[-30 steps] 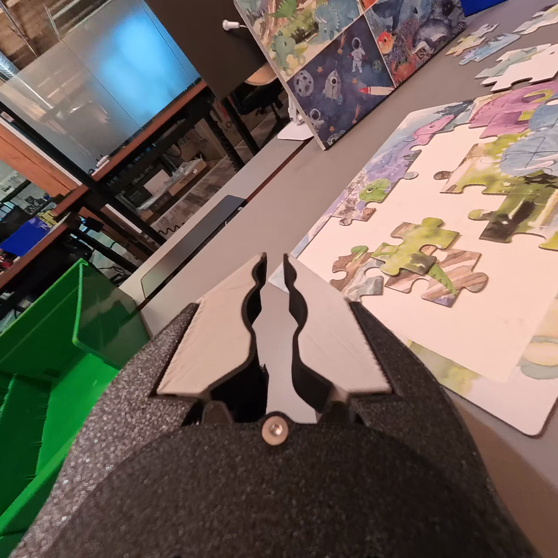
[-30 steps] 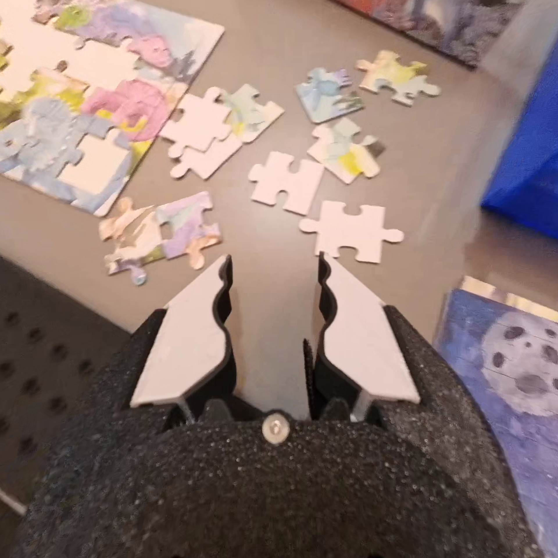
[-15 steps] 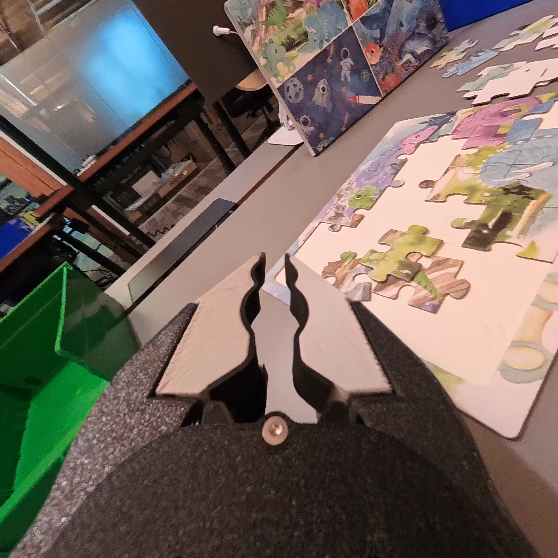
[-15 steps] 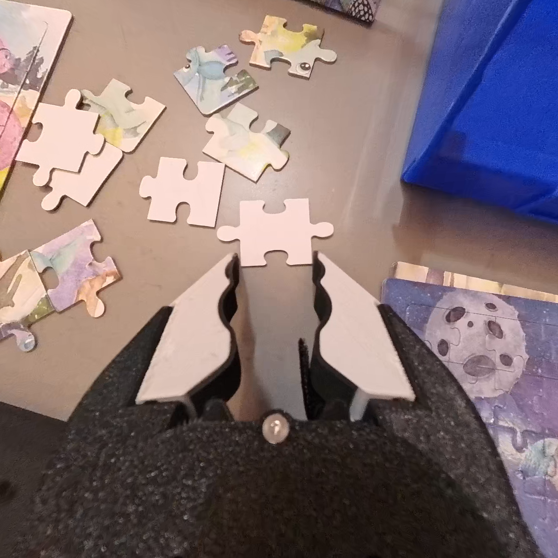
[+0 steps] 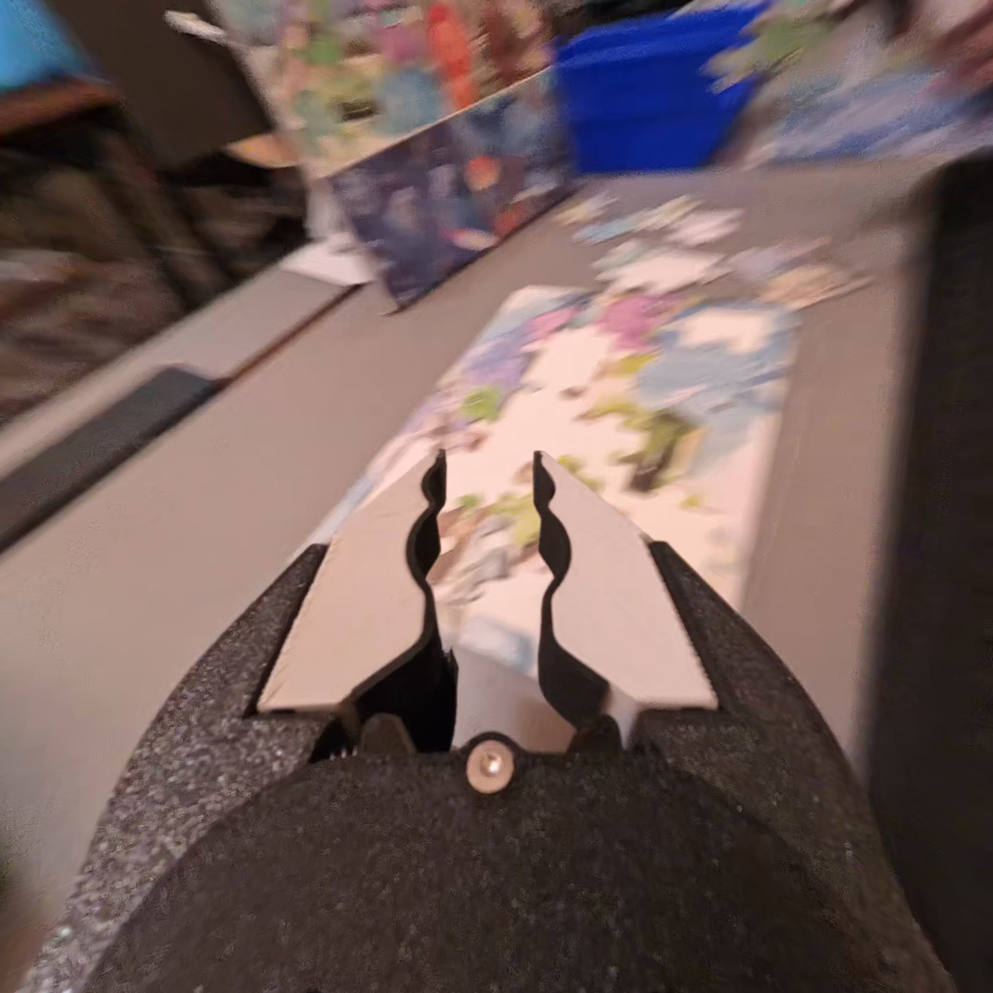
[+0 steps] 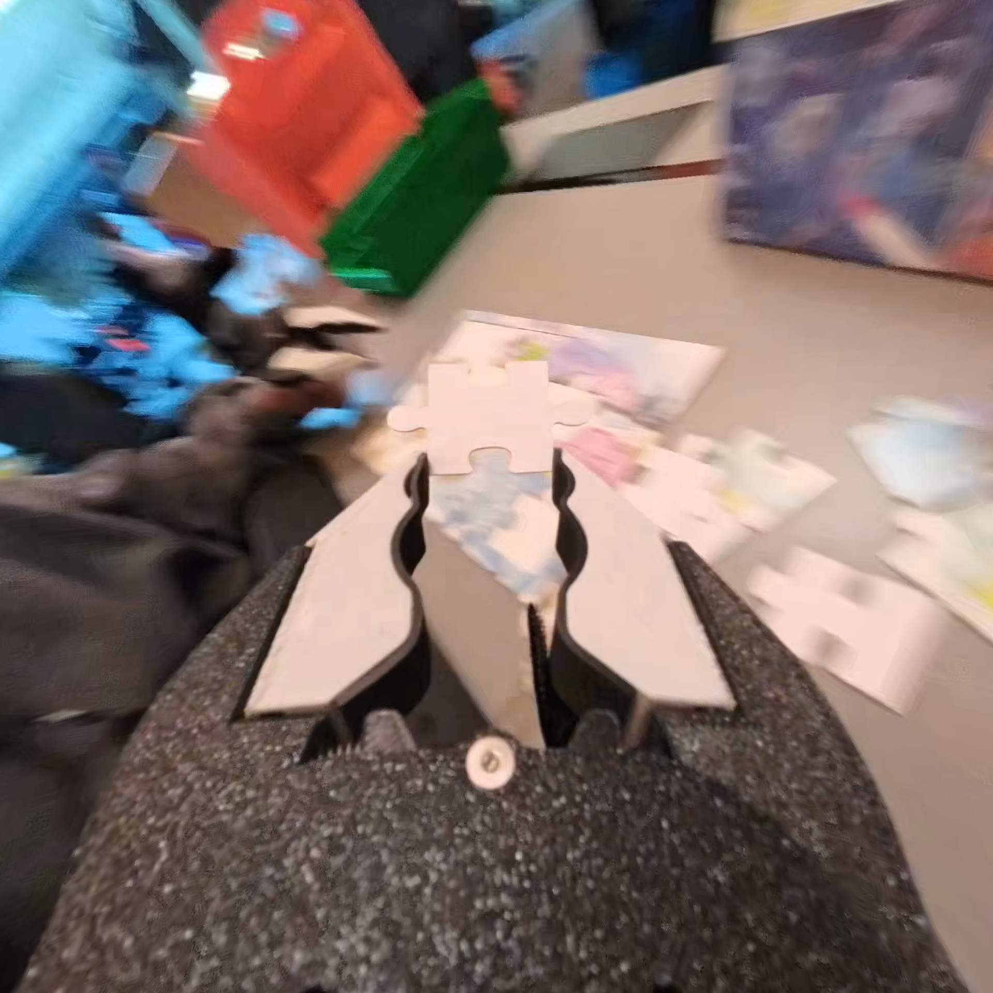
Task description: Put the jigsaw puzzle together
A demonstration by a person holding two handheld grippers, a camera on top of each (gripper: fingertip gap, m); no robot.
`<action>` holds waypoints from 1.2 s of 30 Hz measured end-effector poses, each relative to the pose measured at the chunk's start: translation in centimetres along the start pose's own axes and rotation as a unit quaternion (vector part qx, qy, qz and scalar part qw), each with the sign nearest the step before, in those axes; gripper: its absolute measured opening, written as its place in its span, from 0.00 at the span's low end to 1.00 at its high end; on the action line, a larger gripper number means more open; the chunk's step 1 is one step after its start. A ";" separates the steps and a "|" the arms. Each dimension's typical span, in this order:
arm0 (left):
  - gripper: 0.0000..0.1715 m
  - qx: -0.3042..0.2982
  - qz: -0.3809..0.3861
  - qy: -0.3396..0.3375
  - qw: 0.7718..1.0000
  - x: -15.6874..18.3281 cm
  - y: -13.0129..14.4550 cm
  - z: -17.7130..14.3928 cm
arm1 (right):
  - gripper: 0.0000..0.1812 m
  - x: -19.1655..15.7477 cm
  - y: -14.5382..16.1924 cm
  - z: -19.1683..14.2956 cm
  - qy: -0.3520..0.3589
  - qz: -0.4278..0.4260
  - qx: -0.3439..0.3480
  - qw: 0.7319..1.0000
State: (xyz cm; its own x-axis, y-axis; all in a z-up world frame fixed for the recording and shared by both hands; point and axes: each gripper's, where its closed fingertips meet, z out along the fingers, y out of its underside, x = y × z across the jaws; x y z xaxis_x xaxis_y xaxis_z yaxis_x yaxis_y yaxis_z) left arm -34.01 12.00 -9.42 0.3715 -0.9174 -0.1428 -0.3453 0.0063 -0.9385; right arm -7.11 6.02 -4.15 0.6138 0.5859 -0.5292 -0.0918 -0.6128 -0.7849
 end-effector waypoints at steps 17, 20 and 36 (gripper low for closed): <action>0.13 0.195 -0.199 0.338 0.899 0.9 -11.4 1.1 | 0.25 -13.7 -3.6 17.1 -0.580 0.211 -0.165 0.769; 0.03 0.194 -0.220 0.376 0.879 1.1 -11.1 0.7 | 0.24 -13.0 -3.6 17.2 -0.566 0.201 -0.147 0.786; 0.00 0.084 -0.335 0.326 0.880 -1.4 -5.6 4.5 | 0.01 -5.9 -2.3 20.2 -0.263 0.026 -0.105 0.959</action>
State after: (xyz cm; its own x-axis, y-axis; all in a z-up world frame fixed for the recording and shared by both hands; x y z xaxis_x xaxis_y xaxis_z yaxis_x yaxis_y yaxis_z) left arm -28.71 15.08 -5.41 -0.1504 -0.7709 0.6189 -0.0838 -0.6138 -0.7850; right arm -26.40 14.69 -5.71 0.1279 0.7045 -0.6981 0.0822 -0.7089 -0.7005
